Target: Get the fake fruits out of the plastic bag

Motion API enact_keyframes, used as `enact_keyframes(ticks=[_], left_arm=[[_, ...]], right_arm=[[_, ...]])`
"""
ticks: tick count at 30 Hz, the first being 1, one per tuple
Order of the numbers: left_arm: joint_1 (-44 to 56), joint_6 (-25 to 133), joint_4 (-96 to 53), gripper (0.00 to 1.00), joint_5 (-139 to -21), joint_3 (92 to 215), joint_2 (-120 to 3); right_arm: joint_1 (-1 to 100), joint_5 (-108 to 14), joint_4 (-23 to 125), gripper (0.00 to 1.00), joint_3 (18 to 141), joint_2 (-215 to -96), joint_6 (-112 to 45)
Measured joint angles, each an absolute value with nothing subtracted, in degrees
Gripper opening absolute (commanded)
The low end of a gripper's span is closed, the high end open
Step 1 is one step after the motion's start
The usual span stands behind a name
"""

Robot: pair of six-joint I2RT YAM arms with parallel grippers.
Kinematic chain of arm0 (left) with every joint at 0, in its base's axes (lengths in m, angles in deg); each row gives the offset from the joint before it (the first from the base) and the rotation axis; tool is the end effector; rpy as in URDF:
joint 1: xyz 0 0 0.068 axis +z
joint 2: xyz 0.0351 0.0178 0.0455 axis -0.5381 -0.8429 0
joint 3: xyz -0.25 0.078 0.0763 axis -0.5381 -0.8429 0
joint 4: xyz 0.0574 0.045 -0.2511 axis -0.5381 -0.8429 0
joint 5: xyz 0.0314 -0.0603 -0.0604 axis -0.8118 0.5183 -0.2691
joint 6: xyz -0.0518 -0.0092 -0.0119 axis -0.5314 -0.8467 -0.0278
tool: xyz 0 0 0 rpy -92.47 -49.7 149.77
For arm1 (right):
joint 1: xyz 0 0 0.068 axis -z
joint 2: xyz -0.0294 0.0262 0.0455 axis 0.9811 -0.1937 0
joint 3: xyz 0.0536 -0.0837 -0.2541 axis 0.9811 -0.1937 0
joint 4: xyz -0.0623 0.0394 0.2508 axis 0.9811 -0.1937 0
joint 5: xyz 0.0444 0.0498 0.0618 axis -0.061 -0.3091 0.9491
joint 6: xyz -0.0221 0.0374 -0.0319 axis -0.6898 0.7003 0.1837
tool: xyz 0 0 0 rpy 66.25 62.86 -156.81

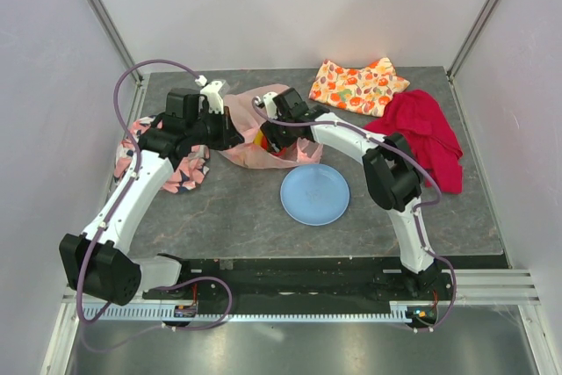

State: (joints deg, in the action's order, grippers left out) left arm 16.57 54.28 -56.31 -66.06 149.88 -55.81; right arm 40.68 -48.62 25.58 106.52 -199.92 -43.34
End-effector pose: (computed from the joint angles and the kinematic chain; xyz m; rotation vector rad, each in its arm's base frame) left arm 0.2614 -0.0889 0.3435 0.3163 2.2186 -0.6891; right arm 0.3863 0.3079 0.2035 -0.9120 2.2932 0.3918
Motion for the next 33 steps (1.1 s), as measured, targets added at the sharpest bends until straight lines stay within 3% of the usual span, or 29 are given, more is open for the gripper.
enact_keyframes(ticks=[6, 14, 20, 25, 33], left_arm=[[17.12, 54.3, -56.25, 0.02, -65.84, 150.08, -56.85], [17.44, 54.3, -55.02, 0.01, -65.8, 151.44, -58.3], [17.49, 54.3, -54.87, 0.02, -65.82, 151.57, -58.28], [17.73, 54.32, -54.76, 0.01, -65.82, 151.57, -58.28], [18.32, 54.34, -54.21, 0.02, -65.82, 151.59, -58.28]], right_arm=[[41.03, -48.27, 27.33, 0.41, 99.72, -193.14, -46.12], [42.03, -39.48, 30.9, 0.4, 80.27, -158.96, -53.26], [41.68, -37.12, 30.41, 0.4, 66.5, -144.93, -59.34], [41.71, -38.56, 24.95, 0.4, 57.78, -144.42, -62.4], [41.71, -50.63, 23.49, 0.42, 57.34, -152.62, -65.29]])
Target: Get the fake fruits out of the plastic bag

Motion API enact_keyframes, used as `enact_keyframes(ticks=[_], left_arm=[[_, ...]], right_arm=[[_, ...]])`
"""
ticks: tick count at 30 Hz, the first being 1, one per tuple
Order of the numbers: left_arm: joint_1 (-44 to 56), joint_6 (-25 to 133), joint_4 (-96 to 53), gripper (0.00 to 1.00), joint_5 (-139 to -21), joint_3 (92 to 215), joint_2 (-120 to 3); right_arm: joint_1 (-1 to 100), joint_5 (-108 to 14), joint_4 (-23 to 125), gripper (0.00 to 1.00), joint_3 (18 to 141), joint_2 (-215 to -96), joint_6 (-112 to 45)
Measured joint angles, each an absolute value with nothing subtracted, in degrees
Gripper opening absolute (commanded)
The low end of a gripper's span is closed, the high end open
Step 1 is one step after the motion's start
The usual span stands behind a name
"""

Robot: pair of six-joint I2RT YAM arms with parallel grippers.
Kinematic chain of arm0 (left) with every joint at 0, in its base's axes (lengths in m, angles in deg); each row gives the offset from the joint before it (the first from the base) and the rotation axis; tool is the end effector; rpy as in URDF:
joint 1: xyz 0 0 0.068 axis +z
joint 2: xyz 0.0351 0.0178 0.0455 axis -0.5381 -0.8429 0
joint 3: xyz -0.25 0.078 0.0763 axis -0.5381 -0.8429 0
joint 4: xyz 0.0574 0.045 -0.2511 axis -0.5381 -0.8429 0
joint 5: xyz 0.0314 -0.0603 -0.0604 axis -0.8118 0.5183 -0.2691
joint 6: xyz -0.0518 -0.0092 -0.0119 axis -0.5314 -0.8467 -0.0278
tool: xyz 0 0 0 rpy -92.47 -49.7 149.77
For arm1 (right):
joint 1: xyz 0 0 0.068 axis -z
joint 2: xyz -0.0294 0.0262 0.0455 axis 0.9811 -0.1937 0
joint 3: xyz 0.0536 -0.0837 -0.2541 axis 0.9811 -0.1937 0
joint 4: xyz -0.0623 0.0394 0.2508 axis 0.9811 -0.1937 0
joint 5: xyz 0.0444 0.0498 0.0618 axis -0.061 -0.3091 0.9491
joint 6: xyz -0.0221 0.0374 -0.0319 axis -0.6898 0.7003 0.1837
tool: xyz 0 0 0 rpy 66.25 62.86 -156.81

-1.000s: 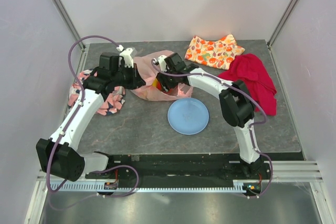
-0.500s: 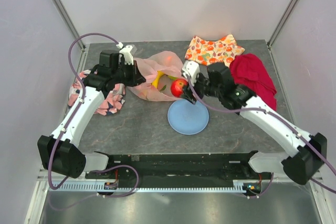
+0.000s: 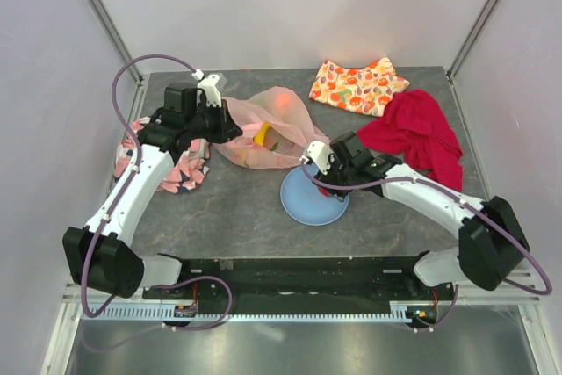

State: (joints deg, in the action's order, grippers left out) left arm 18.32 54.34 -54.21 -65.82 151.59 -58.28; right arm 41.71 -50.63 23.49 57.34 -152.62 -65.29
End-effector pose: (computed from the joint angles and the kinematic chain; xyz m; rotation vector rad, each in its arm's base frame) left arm 0.2764 -0.0842 0.3454 0.2888 2.1944 -0.6766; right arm 0.2214 0.1705 0.2347 -1.3183 2.1342 0.1677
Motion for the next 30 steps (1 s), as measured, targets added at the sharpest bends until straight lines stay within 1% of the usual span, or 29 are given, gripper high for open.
enact_keyframes(ticks=[1, 2, 4, 5, 7, 10, 14, 15, 18, 19, 21, 22, 24, 25, 27, 30], left_arm=[[18.34, 54.34, -54.08, 0.01, -65.82, 151.59, -58.28], [18.43, 54.34, -53.93, 0.01, -65.82, 151.59, -58.28], [18.62, 54.37, -53.8, 0.02, -65.8, 151.59, -58.28], [18.69, 54.34, -53.78, 0.01, -65.78, 151.59, -58.28], [18.78, 54.34, -53.75, 0.02, -65.76, 151.59, -58.28], [18.97, 54.34, -53.75, 0.02, -65.51, 151.59, -58.28], [19.0, 54.34, -53.73, 0.02, -64.12, 151.59, -58.28], [18.97, 54.34, -53.73, 0.02, -63.81, 151.59, -58.28], [18.97, 54.32, -53.49, 0.01, -62.48, 151.59, -58.28], [18.97, 54.32, -53.36, 0.02, -62.26, 151.59, -58.28], [18.97, 54.32, -53.21, 0.02, -62.08, 151.59, -58.28], [18.97, 54.32, -53.12, 0.02, -61.97, 151.59, -58.28], [19.0, 54.3, -52.86, 0.02, -61.52, 151.59, -58.32], [19.0, 54.3, -52.81, 0.02, -61.25, 151.63, -58.34], [19.0, 54.26, -52.79, 0.02, -60.92, 152.07, -58.65], [18.97, 53.93, -52.51, 0.02, -60.53, 152.83, -59.19]], right_arm=[[41.71, -51.96, 23.62, 0.43, 57.41, -153.8, -65.61], [41.71, -53.56, 23.79, 0.5, 57.52, -155.35, -66.07], [41.77, -55.37, 23.86, 0.6, 58.02, -157.47, -66.6], [41.77, -56.0, 23.9, 0.69, 58.65, -158.65, -66.66], [41.77, -56.73, 23.9, 0.76, 60.25, -160.51, -66.55], [41.77, -56.03, 21.45, 0.79, 64.4, -161.54, -66.51], [41.88, -49.53, 15.7, 0.79, 75.09, -160.01, -66.55], [41.88, -47.55, 15.14, 0.78, 77.32, -159.07, -66.47], [41.86, -41.62, 15.18, 0.68, 82.76, -155.37, -65.4], [41.84, -40.59, 15.6, 0.58, 83.42, -154.83, -65.18], [41.79, -38.63, 17.21, 0.5, 84.36, -155.09, -64.81], [41.79, -38.04, 18.09, 0.45, 84.71, -156.25, -64.48], [41.82, -37.08, 19.88, 0.41, 85.65, -160.88, -64.41], [41.82, -36.75, 20.86, 0.38, 86.17, -164.01, -64.41], [41.82, -36.55, 21.93, 0.34, 87.68, -170.83, -64.5], [41.82, -36.77, 22.22, 0.33, 90.87, -180.23, -64.72]])
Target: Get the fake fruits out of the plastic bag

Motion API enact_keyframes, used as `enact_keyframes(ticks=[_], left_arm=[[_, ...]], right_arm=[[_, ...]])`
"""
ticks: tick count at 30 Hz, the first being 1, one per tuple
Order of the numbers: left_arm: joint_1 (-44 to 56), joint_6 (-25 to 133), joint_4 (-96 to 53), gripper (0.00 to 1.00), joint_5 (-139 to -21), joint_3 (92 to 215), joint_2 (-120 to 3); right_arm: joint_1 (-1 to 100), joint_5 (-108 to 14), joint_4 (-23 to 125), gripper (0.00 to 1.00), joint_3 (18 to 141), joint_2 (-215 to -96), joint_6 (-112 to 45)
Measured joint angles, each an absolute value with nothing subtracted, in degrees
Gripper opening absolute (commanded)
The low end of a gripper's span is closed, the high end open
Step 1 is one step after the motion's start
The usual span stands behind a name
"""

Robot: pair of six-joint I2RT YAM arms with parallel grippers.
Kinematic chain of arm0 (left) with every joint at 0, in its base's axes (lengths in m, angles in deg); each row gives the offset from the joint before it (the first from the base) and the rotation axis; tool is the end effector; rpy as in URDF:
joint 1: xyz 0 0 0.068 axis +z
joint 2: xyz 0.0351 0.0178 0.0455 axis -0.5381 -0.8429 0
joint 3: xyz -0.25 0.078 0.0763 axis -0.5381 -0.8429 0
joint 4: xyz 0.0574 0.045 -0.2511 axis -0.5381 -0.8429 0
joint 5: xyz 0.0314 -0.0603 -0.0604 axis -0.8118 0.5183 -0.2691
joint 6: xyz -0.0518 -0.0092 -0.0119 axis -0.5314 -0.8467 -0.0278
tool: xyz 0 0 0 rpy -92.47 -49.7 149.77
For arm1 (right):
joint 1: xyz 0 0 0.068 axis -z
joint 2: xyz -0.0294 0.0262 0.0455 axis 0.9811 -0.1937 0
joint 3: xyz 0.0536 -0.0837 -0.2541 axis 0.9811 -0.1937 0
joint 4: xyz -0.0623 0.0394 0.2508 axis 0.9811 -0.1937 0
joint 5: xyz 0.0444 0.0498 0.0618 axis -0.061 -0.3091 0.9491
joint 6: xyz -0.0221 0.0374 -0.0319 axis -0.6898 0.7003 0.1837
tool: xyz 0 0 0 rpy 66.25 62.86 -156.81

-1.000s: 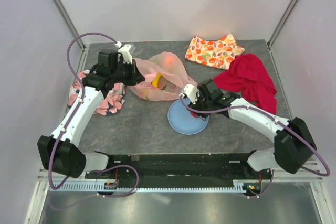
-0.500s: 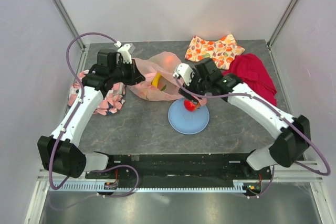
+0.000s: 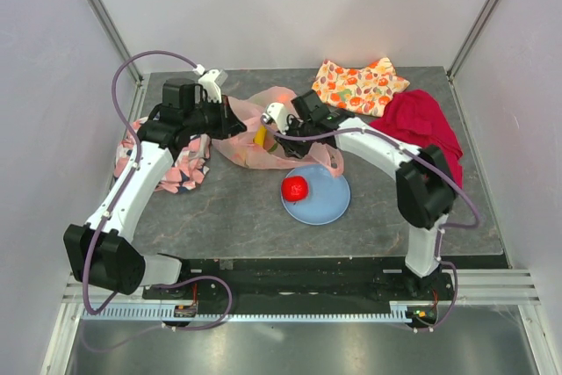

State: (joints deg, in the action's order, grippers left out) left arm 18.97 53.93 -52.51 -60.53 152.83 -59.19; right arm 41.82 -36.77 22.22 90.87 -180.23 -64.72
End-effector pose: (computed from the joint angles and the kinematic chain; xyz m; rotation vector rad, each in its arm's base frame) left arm 0.2813 -0.0851 0.3518 0.3291 2.1503 -0.7731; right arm 0.3249 0.2584 0.2624 -1.3578 2.0072 0.4707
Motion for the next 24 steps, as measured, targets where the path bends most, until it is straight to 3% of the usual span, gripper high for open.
enact_keyframes(ticks=[10, 17, 21, 24], left_arm=[[20.0, 53.23, -52.4, 0.01, -59.42, 153.18, -59.41], [20.37, 53.21, -52.38, 0.02, -57.67, 153.18, -59.43], [20.37, 53.21, -52.11, 0.02, -56.44, 153.18, -59.96], [20.37, 53.21, -52.01, 0.02, -56.09, 153.18, -60.92]], right_arm=[[43.3, -49.6, 22.55, 0.36, 108.97, -196.14, -61.33], [46.08, -55.94, 23.11, 0.55, 113.49, -200.18, -59.69], [46.14, -56.81, 23.35, 0.75, 113.49, -201.8, -59.87], [45.84, -57.23, 24.29, 0.81, 113.51, -202.72, -59.93]])
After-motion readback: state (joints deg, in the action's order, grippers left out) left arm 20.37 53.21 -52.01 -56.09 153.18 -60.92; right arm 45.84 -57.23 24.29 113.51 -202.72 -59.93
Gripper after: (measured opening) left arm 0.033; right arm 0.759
